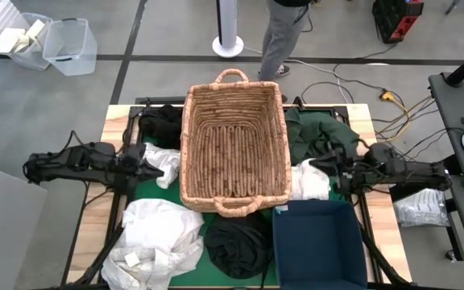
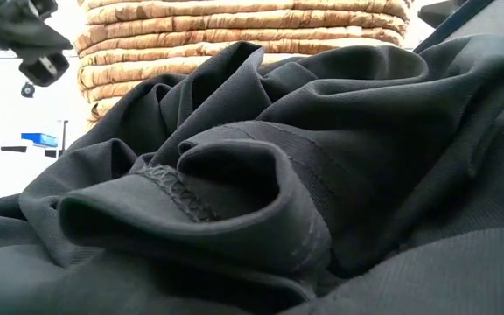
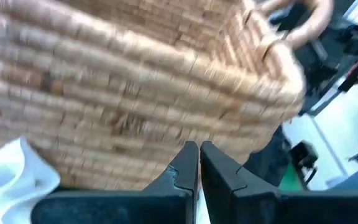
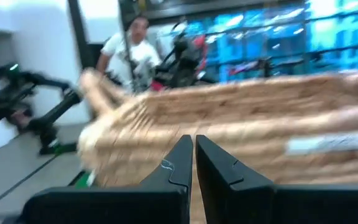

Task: Sort clothes
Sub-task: Put the white jacket into the basket

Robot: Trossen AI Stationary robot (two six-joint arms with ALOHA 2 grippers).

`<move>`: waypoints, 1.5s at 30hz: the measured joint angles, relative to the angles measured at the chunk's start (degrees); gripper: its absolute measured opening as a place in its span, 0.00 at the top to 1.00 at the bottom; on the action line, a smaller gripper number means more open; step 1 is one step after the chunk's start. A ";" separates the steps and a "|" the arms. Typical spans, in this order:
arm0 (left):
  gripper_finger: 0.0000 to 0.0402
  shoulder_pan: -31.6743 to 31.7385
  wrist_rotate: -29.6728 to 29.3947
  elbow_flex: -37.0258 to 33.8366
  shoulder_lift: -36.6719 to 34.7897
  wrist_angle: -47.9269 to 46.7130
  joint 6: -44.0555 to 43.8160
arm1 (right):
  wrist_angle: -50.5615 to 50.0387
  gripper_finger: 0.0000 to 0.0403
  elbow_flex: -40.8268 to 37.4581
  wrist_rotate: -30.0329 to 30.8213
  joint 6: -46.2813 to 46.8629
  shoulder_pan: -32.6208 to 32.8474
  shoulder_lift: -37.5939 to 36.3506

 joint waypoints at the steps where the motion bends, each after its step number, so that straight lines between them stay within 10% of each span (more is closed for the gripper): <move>1: 1.00 0.00 0.00 0.36 0.02 0.72 -0.01 | -1.00 0.97 1.38 1.55 0.01 0.00 0.03; 22: 1.00 0.00 -0.04 1.29 2.20 35.06 7.67 | -5.99 0.97 21.57 19.42 5.36 0.00 7.66; 45: 1.00 0.02 -7.47 1.81 13.65 53.63 -0.82 | -5.93 0.97 42.87 19.88 5.48 0.00 26.40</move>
